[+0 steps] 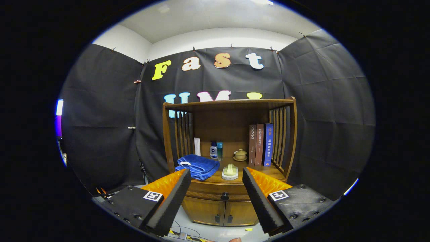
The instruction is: Pull open the drawer, take out the items inside it, and place them on the countertop above the cabinet.
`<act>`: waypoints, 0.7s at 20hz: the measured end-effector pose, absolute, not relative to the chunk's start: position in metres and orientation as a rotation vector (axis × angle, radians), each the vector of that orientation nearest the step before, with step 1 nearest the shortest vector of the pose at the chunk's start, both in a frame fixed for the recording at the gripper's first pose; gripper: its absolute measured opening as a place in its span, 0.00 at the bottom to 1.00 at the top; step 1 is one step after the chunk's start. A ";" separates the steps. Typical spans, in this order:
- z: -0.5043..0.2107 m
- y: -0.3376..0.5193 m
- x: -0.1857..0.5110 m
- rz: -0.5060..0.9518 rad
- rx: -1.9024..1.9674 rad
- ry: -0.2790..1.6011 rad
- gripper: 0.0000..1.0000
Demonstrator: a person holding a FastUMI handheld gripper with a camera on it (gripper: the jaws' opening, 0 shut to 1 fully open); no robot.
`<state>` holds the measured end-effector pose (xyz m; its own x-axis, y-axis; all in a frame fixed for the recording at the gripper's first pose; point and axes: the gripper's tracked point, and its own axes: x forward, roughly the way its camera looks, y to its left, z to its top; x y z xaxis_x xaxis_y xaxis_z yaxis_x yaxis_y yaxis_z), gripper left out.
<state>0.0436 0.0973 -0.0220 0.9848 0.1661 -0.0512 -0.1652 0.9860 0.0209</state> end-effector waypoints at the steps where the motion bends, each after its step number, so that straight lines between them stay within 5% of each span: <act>1: -0.021 0.098 0.043 0.168 0.017 0.052 0.99; 14: -0.015 0.099 0.041 0.169 0.018 0.035 0.99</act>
